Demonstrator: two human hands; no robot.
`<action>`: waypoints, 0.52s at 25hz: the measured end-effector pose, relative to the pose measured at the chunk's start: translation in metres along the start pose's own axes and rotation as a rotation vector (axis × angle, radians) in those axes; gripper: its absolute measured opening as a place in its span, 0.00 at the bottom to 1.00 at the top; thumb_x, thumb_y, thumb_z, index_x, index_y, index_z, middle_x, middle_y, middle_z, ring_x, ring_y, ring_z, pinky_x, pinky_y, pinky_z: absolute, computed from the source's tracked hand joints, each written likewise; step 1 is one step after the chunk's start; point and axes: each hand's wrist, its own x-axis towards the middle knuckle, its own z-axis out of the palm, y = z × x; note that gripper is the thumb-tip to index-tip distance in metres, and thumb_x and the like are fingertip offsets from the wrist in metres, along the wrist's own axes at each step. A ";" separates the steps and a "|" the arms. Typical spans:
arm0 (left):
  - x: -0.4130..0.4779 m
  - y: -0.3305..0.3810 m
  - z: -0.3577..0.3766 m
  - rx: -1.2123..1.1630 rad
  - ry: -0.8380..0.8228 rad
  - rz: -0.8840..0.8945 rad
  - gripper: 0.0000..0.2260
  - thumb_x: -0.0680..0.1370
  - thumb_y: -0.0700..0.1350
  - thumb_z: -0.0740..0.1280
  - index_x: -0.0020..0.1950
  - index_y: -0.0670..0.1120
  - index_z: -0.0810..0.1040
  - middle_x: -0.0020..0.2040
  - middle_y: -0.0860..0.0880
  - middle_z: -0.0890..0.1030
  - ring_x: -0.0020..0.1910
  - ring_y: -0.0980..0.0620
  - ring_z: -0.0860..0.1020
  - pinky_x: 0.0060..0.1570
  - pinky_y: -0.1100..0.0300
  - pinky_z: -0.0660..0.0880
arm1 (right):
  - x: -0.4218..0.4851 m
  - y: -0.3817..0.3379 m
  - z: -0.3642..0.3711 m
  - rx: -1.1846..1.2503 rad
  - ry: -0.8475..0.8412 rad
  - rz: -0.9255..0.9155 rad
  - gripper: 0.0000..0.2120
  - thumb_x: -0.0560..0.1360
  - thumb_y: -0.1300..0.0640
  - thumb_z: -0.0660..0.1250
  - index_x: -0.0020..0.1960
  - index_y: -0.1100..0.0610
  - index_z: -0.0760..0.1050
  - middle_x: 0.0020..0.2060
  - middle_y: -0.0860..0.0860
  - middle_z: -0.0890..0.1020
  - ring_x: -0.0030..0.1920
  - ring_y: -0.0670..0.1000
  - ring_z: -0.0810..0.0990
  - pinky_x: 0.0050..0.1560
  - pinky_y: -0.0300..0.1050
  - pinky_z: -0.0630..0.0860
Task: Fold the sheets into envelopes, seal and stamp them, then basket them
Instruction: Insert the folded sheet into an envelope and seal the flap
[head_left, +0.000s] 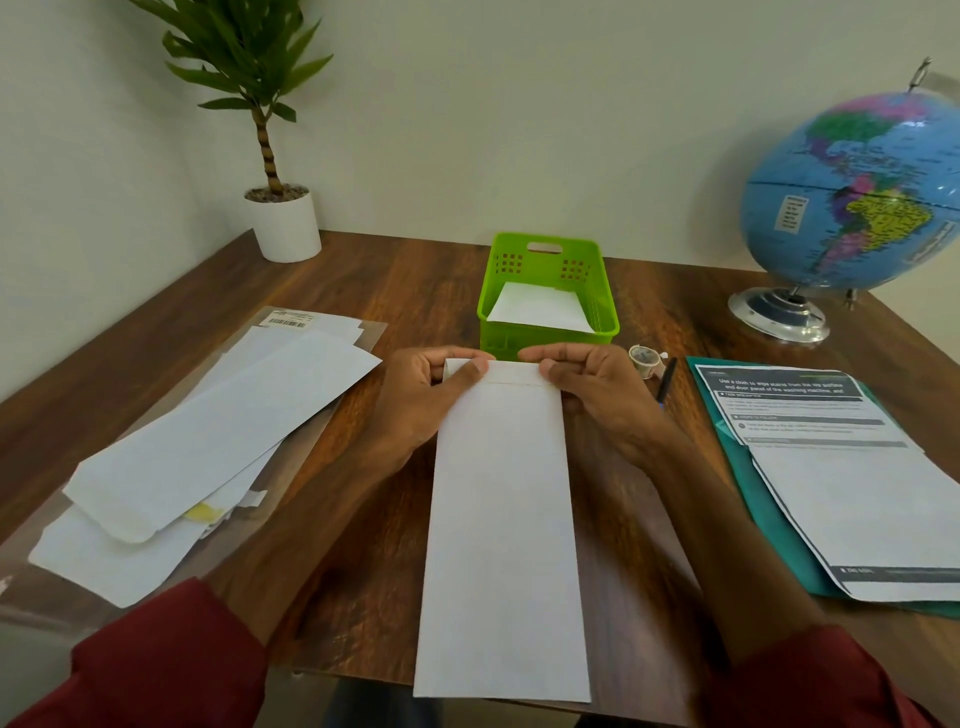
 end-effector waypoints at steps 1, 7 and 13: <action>0.001 0.000 -0.001 -0.009 -0.002 0.000 0.06 0.79 0.46 0.71 0.53 0.47 0.86 0.48 0.49 0.87 0.46 0.50 0.85 0.42 0.57 0.82 | 0.000 -0.001 -0.001 0.049 -0.028 0.024 0.12 0.83 0.66 0.62 0.63 0.64 0.81 0.56 0.61 0.86 0.52 0.54 0.85 0.51 0.47 0.84; 0.003 0.000 -0.005 0.009 0.012 0.002 0.10 0.83 0.48 0.65 0.58 0.47 0.85 0.52 0.48 0.86 0.50 0.46 0.84 0.47 0.49 0.83 | -0.001 -0.006 0.002 0.240 -0.086 0.139 0.14 0.84 0.59 0.62 0.66 0.63 0.78 0.58 0.61 0.85 0.53 0.58 0.86 0.51 0.49 0.84; -0.003 0.008 -0.001 -0.016 0.013 0.015 0.11 0.83 0.50 0.64 0.54 0.49 0.85 0.47 0.53 0.87 0.46 0.54 0.84 0.42 0.59 0.82 | -0.003 0.000 0.010 0.102 0.012 0.062 0.13 0.80 0.61 0.69 0.61 0.66 0.81 0.54 0.61 0.86 0.51 0.56 0.86 0.54 0.49 0.83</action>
